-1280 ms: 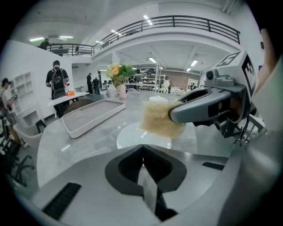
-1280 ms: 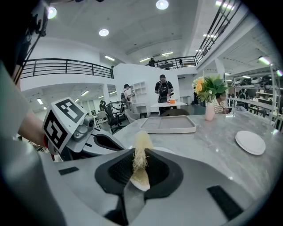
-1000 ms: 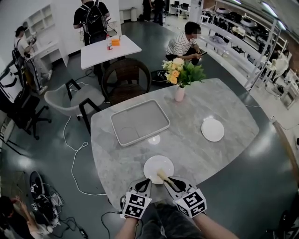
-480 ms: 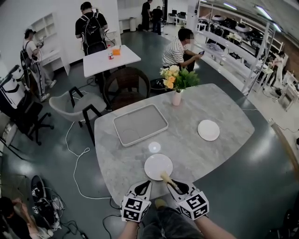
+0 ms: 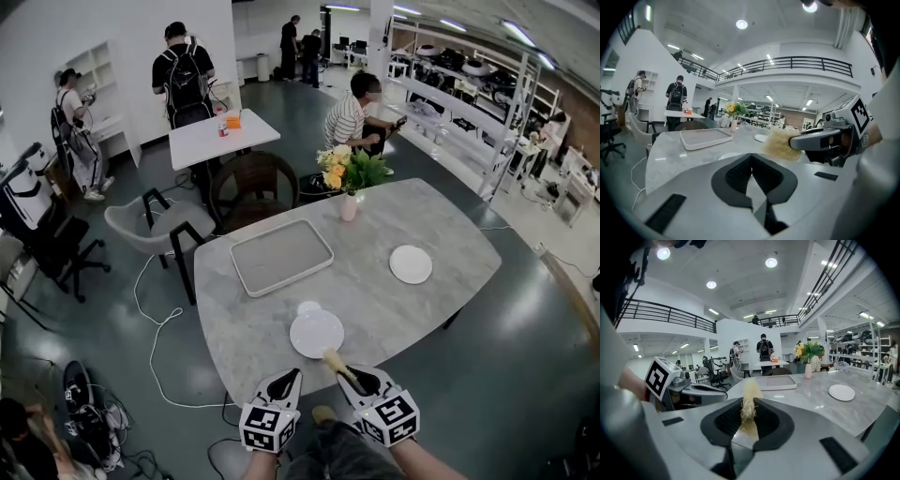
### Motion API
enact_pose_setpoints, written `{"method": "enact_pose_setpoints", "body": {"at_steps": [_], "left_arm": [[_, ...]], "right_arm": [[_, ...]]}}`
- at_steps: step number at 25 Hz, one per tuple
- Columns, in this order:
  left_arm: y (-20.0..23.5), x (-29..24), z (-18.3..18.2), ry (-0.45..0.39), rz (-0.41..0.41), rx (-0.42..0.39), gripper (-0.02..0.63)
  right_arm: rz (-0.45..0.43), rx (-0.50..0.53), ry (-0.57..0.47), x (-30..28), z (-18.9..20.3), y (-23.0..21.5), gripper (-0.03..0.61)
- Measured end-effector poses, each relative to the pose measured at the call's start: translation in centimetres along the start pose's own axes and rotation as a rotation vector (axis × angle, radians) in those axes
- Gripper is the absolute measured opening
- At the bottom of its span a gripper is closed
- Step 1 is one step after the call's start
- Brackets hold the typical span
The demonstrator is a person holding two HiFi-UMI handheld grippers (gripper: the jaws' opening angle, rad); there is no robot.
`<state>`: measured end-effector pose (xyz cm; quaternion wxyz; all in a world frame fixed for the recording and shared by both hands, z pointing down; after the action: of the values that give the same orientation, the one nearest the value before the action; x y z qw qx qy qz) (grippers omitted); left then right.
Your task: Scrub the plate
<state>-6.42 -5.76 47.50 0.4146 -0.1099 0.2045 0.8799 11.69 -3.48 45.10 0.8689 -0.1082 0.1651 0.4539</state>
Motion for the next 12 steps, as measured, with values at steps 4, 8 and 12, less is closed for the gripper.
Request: {"method": "enact_pose_setpoints", "body": {"at_steps": [4,8,12], "left_arm": [[-0.6,1.0,-0.1,-0.012,0.008,-0.006,0.012],[-1.4,2.1,-0.2,-0.031,0.017,-0.002,0.012],[-1.8,3.3,-0.5,-0.064,0.025,0.005,0.012]], "right_arm": [[0.016,-0.004,-0.016,1.0,-0.2,0.6,0.064],[0.031,-0.011,-0.034,2.2,-0.4,1.2,0.064],[0.050,-0.018,-0.055,3.2,-0.5,1.8,0.064]]}}
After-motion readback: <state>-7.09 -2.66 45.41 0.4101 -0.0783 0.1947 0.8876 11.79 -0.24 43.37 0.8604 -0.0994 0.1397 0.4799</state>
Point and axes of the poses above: the fingertips, and each gripper's own axes: x backward along the fingers, y to its left, z out of its underside, the point moved 8 cm from there along x, backward along the fingers, and after that the axes turned 5 degrees about x, right-handed, at the moved point
